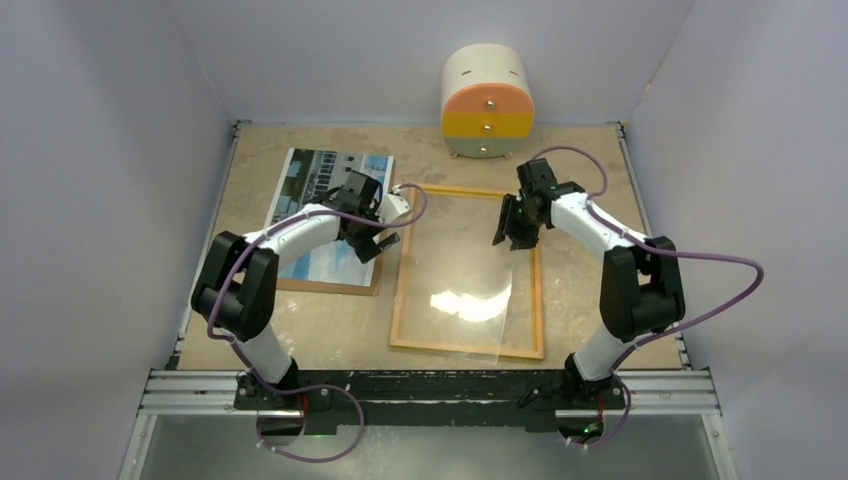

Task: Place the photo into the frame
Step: Place the photo frame item in the photo frame.

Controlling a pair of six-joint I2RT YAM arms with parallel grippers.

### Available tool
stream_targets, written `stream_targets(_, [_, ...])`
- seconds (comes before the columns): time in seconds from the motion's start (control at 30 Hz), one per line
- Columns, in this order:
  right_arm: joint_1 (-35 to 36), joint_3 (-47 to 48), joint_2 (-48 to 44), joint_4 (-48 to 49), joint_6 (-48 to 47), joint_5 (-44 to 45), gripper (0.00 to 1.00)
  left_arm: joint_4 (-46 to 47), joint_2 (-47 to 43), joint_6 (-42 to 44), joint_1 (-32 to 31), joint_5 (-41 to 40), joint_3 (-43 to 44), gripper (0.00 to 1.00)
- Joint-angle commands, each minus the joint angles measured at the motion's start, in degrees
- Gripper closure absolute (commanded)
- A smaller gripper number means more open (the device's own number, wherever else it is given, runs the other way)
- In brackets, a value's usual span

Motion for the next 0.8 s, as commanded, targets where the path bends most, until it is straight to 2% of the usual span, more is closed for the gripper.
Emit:
stream_targets(0.0, [-0.5,-2.01,-1.07,1.34,-0.09,-2.93,0.44,0.34,-0.38,-1.02,-1.21,0.19,1.12,0.0])
stream_targets(0.2, [-4.15,-7.79,-4.01,3.36,1.68,-8.33,0.3,1.13,-0.32,-0.35,-1.82,0.48,-1.27,0.0])
stream_targets(0.3, [-5.05,-11.33,-5.1,3.59,2.61,-8.72,0.26,2.31,-0.31,-0.09,-2.11,-0.02,-3.05,0.0])
stream_targets(0.37, [-5.11,-13.41,-6.08,3.93,2.99,-9.04,0.2,2.84,-0.49,-0.08,-2.25,-0.13,-3.84,0.0])
stream_targets(0.67, [-5.03,-25.04,-15.63,10.01,5.29,-15.53,0.1,3.35,-2.06,-0.45,-2.27,0.28,-5.47,0.0])
stream_targets(0.77, [-5.03,-27.6,-18.17,9.15,5.43,-15.88,0.07,3.12,-2.02,-0.99,-2.29,1.08,-5.24,0.0])
